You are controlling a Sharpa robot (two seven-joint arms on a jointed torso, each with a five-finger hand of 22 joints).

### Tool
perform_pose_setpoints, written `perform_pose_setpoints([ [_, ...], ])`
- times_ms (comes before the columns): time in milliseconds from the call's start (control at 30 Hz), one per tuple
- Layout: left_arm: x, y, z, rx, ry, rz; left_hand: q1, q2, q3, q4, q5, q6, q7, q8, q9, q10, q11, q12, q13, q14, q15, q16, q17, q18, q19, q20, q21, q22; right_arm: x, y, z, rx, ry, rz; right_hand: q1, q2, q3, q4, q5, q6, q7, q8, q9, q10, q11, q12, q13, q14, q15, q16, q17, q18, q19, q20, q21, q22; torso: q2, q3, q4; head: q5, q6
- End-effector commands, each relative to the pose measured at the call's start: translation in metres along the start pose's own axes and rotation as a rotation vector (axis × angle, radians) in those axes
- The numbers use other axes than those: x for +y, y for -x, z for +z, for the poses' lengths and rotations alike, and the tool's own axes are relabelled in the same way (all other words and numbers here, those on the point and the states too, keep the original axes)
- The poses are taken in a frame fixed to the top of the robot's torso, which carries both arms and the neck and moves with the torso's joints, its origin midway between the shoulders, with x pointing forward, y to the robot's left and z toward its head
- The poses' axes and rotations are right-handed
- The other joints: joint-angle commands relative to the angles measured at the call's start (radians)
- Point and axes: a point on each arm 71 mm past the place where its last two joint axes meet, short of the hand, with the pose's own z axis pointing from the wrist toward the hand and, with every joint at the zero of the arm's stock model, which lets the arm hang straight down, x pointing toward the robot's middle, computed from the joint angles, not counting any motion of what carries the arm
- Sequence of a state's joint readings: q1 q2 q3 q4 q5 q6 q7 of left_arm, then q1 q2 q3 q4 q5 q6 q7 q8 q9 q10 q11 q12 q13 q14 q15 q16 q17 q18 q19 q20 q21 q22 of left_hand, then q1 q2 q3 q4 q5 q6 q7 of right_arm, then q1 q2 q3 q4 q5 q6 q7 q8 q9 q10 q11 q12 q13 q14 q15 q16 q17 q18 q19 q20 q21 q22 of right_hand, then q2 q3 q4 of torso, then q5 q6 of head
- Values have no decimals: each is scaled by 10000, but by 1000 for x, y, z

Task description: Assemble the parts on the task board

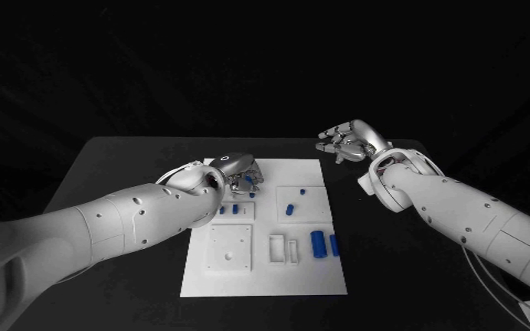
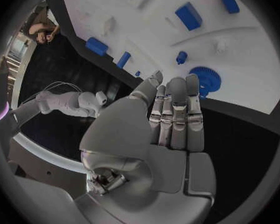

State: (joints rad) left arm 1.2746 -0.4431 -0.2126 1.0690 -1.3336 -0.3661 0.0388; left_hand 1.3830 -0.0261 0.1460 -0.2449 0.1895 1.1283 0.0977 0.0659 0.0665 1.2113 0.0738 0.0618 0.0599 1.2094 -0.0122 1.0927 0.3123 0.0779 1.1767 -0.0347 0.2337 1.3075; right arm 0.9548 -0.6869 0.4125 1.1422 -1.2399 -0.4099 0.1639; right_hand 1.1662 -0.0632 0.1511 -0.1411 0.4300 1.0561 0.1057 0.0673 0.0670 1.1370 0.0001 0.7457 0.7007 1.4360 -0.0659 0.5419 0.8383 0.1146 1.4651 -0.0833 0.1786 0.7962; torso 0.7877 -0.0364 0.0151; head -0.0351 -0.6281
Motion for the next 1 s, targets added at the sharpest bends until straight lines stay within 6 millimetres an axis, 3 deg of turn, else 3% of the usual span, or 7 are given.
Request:
perform_pose_setpoints([
  [33, -5, -4, 2, 188, -479, 599, -109, -68, 24, 23, -83, -200, -6, -49, -20, -101, 13, -37, -9, 63, 18, -29, -11, 99, 35, 46, -77, 187, 3, -1, 0, 24, 184, 127, -83, -9, 25, -66, 32, -68, 15, -47, -9, 49, 16, -502, -554, -10, 86, -524, -208, -123, 376, 104, -352, -548, 15, -3, -26, 5, 0],
  [167, -3, -9, 3, 470, -226, 809, -158, -325, -127, 141, -297, -619, 103, -47, -25, -618, 154, -28, -6, -54, 108, -119, -48, 101, 32, 135, -268, 81, 3, -2, 0, 95, 182, 179, -69, -60, 181, -119, 11, -127, 74, -50, -10, 463, 153, -2352, -2423, -305, 281, -1643, -1002, -174, 220, 309, -1164, -1910, 7, 2, -21, -18, -8],
  [267, 0, -12, 4, 614, -65, 924, 106, -447, -323, 474, -281, -757, 139, -37, -15, -841, 208, -13, 2, -161, 155, -215, -111, 132, 85, 208, -585, -65, 4, -2, 0, 133, 189, 218, -55, -30, 221, -114, 11, -166, 119, -53, -12, 242, 263, -2810, -2831, -683, 416, -1966, -1252, -225, -229, 416, -1173, -2345, 15, 3, -19, -33, 7],
  [367, 1, -15, 4, 731, 17, 1010, 301, -503, -369, 727, -190, -749, 124, -40, -14, -852, 211, -32, -6, -132, 146, -174, -118, 133, 213, 194, -776, -1, 4, -3, 1, 157, 207, 255, -41, -48, 283, -127, -6, -195, 168, -54, -13, 660, 395, -4031, -4307, -875, 576, -2468, -2099, -197, -574, 598, -1146, -3582, 14, -2, -12, -44, -3],
  [633, 5, -21, 5, 855, 199, 1149, 391, -437, -149, 749, -54, -676, 141, -42, -17, -728, 186, -35, -10, -79, 113, -68, -90, 159, 297, 151, -797, 216, 6, -4, 1, 90, 344, 399, -25, -50, 619, -186, -87, -208, 261, -52, -13, 803, 691, -5550, -6336, -1315, 908, -3384, -3806, -227, -1396, 920, -1147, -5544, 3, -12, -3, -39, -23],
  [833, 9, -22, 5, 905, 324, 1291, 329, -396, 274, 638, 55, -561, 141, -43, -20, -686, 184, -37, -13, -79, 106, -1, -75, 195, 221, 132, -557, 251, 7, -4, 1, 40, 409, 697, -206, -189, 1497, -280, -166, -249, 353, -52, -12, 407, 1002, -6565, -6389, -1624, 1323, -4712, -5617, -155, -2586, 1427, -1108, -6695, 2, -14, 1, -40, -36],
  [1000, 11, -24, 4, 976, 468, 1337, 312, -328, 570, 562, 60, -466, 127, -43, -19, -668, 181, -37, -14, -71, 92, 21, -71, 221, 117, 113, -271, 264, 8, -4, 1, 15, 460, 829, -256, -276, 1759, -267, -144, -259, 366, -45, -7, 353, 1043, -6723, -6408, -1604, 1376, -4724, -6449, -88, -2628, 1522, -1064, -7119, 4, -17, 4, -32, -46],
])
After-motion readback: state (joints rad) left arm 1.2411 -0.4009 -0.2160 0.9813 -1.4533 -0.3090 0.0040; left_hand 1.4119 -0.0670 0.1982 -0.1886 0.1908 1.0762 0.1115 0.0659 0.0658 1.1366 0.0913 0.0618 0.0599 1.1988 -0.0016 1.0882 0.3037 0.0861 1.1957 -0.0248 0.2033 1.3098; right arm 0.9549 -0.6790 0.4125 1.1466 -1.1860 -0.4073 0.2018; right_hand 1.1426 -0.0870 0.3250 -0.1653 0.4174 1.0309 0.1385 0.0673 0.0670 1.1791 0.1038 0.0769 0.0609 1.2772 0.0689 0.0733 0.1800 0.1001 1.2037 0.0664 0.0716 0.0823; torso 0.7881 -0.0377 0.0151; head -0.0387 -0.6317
